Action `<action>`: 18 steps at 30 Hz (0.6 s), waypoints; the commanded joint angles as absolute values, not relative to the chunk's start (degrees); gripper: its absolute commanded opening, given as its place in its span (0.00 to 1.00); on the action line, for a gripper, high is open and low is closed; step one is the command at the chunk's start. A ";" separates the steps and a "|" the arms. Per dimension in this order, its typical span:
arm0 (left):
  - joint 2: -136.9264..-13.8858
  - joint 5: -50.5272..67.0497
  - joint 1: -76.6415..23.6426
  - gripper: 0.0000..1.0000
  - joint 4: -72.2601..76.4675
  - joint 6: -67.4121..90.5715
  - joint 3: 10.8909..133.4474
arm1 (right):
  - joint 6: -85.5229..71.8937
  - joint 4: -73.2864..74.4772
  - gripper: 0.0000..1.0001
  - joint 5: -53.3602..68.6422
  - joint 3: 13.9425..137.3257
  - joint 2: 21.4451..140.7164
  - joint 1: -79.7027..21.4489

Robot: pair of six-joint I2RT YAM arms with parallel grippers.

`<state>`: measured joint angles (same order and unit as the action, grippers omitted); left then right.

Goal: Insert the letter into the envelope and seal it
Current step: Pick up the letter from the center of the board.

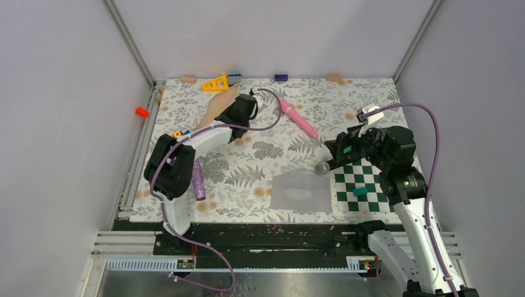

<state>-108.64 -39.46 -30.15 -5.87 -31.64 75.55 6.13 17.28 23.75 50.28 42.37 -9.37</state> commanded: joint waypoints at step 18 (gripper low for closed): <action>-89.92 -18.59 -40.54 0.00 -4.35 -33.27 65.62 | -4.05 17.08 0.99 23.15 56.12 50.80 -9.32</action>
<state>-95.42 -26.35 -38.54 -6.26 -32.97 67.77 1.41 17.50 23.64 52.66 47.90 -9.37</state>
